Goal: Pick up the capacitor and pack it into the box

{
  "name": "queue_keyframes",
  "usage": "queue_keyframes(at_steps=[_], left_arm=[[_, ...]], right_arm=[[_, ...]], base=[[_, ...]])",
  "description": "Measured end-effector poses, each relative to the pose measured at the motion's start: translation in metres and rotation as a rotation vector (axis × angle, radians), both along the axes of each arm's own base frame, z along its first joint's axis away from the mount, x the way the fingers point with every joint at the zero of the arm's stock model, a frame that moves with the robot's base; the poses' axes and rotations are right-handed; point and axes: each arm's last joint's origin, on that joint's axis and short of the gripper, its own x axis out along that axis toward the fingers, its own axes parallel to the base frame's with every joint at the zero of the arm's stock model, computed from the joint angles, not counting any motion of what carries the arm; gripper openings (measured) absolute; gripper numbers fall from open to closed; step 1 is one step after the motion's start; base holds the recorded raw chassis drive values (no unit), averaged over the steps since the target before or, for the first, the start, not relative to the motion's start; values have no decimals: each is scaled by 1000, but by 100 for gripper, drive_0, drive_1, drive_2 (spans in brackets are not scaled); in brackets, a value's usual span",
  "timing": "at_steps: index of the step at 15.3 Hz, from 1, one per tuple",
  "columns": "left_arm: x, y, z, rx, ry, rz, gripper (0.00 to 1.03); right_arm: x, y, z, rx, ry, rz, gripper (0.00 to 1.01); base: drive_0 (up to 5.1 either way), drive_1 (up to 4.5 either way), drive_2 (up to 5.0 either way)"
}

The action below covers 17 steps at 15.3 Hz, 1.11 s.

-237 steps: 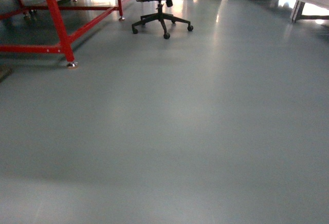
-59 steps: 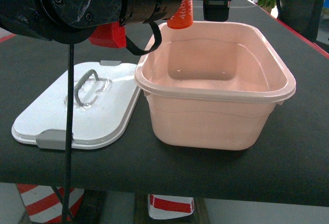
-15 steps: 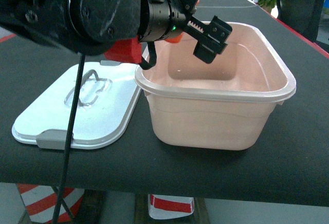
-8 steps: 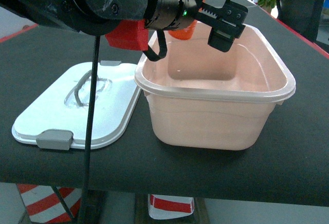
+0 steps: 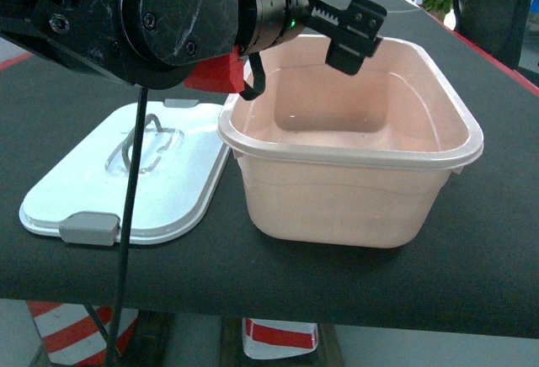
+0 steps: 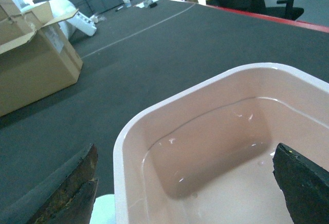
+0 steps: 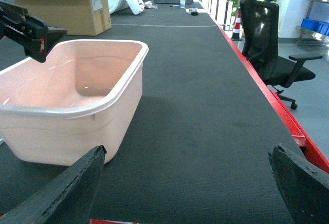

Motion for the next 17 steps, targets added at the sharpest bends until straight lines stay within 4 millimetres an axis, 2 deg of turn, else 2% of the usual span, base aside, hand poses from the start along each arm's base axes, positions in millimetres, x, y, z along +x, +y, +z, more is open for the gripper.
queue_keyframes(at_steps=[1, 3, 5, 6, 7, 8, 10, 12, 15, 17], left_arm=[[-3, 0, 2, -31, 61, -46, 98], [-15, 0, 15, -175, -26, -151, 98], [-31, 20, 54, -372, -49, -178, 98], [-36, 43, 73, -463, -82, -170, 98], [-39, 73, 84, -502, -107, -132, 98], [-39, 102, 82, -499, -117, -70, 98], [-23, 147, 52, -422, -52, 90, 98], [-8, 172, 22, -347, 48, 181, 98], [24, 198, -28, -264, 181, 271, 98], [40, 200, -63, -221, 274, 286, 98]], right_arm=[[0, 0, 0, 0, 0, 0, 98], [0, 0, 0, 0, 0, 0, 98], [0, 0, 0, 0, 0, 0, 98], [0, 0, 0, 0, 0, 0, 98], [0, 0, 0, 0, 0, -1, 98], [0, 0, 0, 0, 0, 0, 98], [0, 0, 0, 0, 0, 0, 98], [0, 0, 0, 0, 0, 0, 98], [0, 0, 0, 0, 0, 0, 98], [0, 0, 0, 0, 0, 0, 98]], base=[[0, 0, 0], [0, 0, 0], [0, 0, 0], [0, 0, 0], [0, 0, 0], [0, 0, 0], [0, 0, 0], [0, 0, 0], [0, 0, 0], [0, 0, 0]])
